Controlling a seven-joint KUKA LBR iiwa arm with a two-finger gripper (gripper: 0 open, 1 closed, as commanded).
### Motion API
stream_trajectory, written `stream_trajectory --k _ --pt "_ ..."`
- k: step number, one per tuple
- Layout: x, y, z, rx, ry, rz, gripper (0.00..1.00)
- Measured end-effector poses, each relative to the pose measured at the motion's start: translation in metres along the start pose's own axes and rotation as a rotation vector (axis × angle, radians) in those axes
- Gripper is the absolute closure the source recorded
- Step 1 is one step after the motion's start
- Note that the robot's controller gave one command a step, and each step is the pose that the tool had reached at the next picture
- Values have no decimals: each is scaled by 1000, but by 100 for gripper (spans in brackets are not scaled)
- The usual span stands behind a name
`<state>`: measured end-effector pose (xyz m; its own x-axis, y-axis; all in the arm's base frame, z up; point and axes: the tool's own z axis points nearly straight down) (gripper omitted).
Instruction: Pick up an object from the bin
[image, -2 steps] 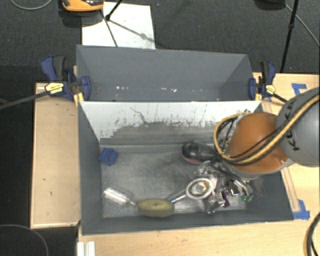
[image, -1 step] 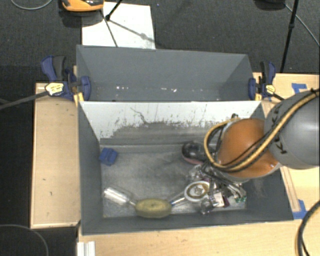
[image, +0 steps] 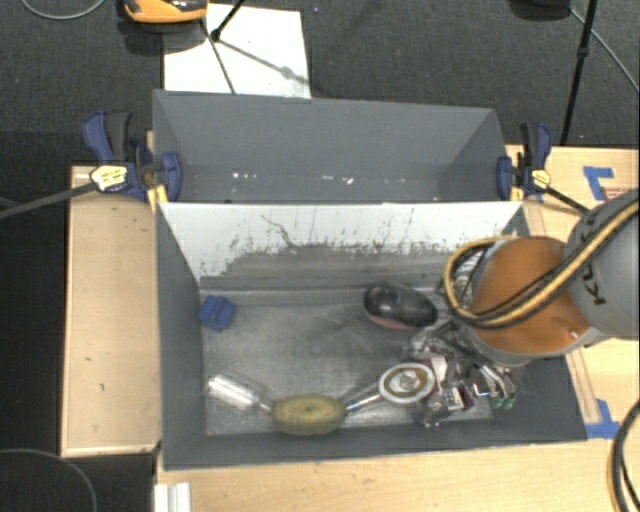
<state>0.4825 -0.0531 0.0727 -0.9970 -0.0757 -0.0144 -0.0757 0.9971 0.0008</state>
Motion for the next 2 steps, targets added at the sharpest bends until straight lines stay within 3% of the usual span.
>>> stream_trajectory --k 1,2 --pt "-1 0 -1 1 -4 3 100" --pt "-4 0 -50 2 8 5 100"
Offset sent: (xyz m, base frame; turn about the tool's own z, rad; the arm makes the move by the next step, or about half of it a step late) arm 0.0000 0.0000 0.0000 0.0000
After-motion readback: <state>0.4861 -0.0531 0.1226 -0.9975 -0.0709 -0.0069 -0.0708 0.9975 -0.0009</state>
